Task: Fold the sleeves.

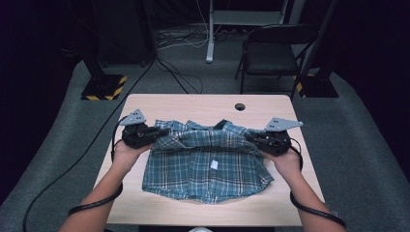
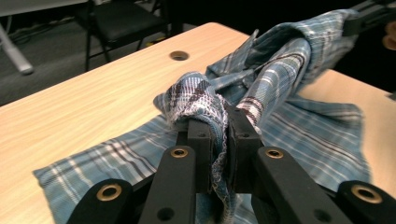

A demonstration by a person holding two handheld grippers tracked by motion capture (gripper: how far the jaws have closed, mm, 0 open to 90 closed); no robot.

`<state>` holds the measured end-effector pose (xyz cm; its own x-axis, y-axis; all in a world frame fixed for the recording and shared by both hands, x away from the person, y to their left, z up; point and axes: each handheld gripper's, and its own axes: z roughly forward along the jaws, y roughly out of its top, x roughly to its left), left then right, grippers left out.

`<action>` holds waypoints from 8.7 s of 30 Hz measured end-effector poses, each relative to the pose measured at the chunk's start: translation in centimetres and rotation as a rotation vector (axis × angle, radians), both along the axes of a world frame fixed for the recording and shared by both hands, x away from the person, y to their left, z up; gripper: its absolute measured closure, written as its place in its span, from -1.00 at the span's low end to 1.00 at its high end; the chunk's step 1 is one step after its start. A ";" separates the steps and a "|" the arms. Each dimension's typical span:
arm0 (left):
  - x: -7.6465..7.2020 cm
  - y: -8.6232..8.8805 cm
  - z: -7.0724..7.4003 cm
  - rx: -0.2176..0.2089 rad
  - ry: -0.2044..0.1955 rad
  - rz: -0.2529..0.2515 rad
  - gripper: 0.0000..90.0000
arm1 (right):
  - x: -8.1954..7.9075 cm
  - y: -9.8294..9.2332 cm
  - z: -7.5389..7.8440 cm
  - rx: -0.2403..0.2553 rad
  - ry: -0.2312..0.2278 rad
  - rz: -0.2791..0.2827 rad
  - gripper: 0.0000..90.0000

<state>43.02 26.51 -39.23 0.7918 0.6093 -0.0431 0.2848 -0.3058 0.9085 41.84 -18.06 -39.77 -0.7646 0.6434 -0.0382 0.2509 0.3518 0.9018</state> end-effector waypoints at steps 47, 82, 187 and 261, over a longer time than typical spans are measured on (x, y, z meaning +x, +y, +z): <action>-2.3 -0.4 -6.6 0.093 0.136 -0.049 0.86 | -1.8 2.6 -6.1 -0.060 0.210 0.104 0.97; -3.0 -3.9 -11.8 0.355 0.216 -0.038 -0.36 | -2.8 3.4 -9.9 -0.186 0.303 0.089 0.06; 6.7 -0.4 -10.0 0.176 0.147 0.244 -0.58 | -0.1 -2.0 -11.4 -0.231 0.330 -0.080 -0.42; 2.0 -0.9 -13.7 0.342 0.166 0.183 -0.72 | 6.7 1.8 -12.4 -0.150 0.270 -0.248 -0.72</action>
<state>44.97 25.59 -52.95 0.6685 0.7406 0.0683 0.4964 -0.5127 0.7005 48.52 -16.27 -52.14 -0.5817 0.8126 0.0354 0.5662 0.3732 0.7350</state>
